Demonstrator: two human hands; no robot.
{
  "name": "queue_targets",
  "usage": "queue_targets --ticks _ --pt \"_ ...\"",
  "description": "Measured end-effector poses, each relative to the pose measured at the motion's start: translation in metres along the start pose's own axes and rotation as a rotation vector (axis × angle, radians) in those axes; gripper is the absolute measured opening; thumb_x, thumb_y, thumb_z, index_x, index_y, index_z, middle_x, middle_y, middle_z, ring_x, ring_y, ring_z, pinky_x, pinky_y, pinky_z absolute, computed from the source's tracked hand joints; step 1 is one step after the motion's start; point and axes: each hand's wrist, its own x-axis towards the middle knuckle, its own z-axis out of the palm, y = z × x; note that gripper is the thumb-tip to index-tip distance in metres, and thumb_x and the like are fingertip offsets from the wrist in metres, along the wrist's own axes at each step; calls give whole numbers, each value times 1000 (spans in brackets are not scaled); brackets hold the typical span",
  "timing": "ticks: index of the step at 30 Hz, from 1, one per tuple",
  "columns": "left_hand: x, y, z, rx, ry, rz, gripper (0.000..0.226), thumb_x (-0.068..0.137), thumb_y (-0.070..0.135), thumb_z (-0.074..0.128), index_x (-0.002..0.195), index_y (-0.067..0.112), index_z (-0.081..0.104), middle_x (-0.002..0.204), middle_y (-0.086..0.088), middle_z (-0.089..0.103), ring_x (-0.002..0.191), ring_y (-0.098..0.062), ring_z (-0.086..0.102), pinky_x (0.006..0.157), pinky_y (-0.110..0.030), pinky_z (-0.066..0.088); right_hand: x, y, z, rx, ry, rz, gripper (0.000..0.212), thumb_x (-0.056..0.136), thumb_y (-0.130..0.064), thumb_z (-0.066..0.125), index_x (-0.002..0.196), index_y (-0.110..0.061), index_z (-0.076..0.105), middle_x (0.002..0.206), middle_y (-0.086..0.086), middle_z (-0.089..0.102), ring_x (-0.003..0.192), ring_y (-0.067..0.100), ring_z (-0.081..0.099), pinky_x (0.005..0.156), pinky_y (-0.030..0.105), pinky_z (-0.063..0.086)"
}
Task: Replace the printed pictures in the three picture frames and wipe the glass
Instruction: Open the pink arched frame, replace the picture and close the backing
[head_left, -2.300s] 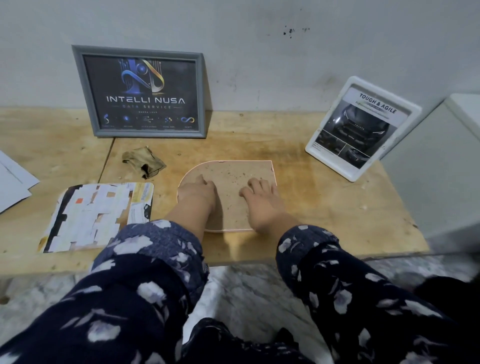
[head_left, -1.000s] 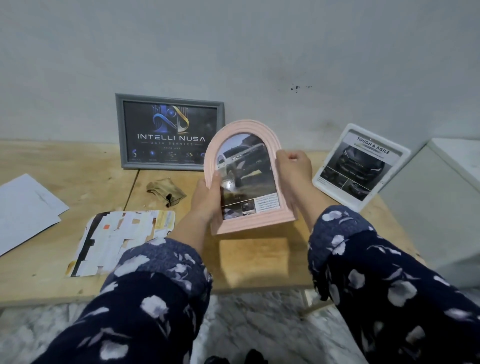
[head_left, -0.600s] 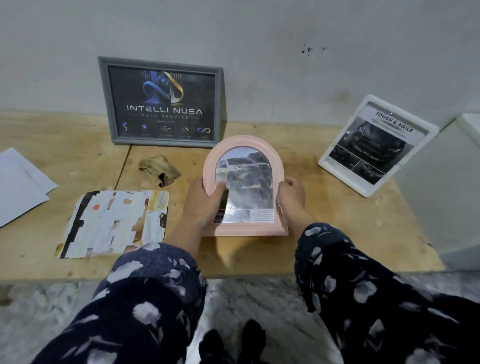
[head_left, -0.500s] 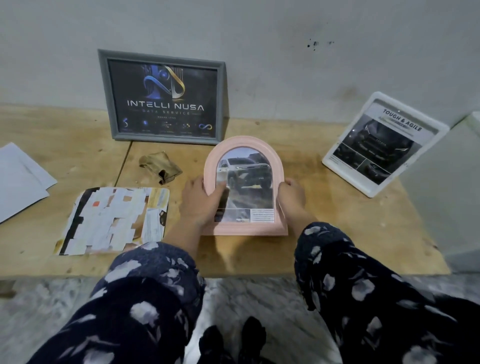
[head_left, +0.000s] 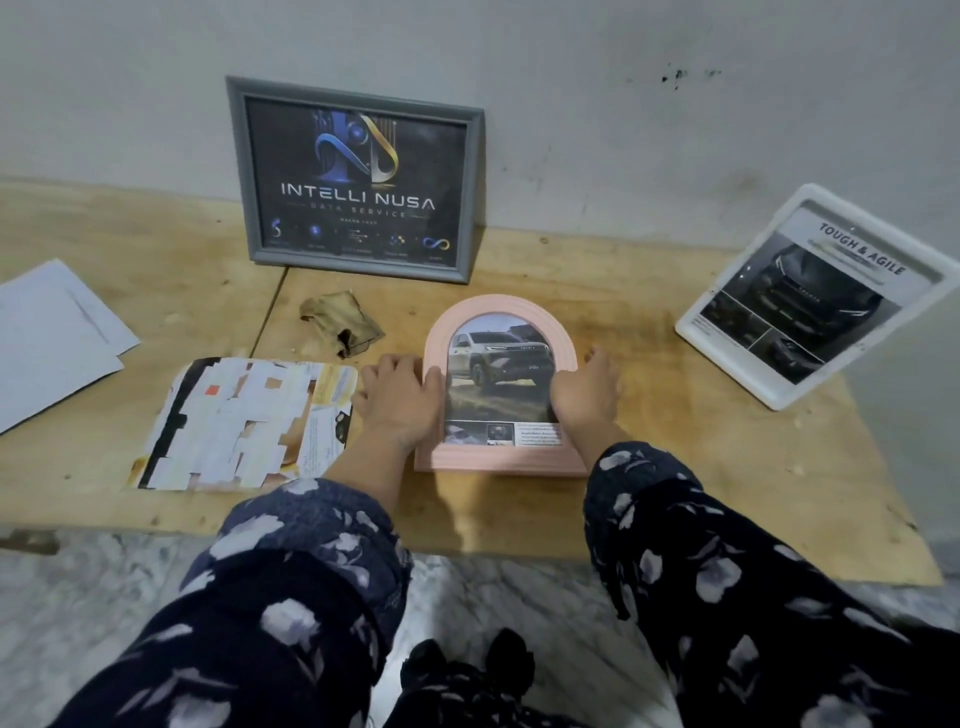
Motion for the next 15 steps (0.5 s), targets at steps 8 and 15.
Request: queue_targets --ticks 8,15 --pt "-5 -61 -44 224 104 0 32 94 30 50 124 24 55 133 -3 44 127 -25 33 98 -42 35 -29 -55 51 -260 -200 -399 41 89 -13 47 128 -27 51 136 6 42 130 29 34 104 41 34" --pt "11 -97 -78 375 -107 -43 76 92 51 51 152 16 19 161 3 8 148 -18 8 117 -48 11 -50 -93 118 -266 -407 -703 32 92 -9 44 109 -28 63 131 3 49 122 24 47 97 32 41"
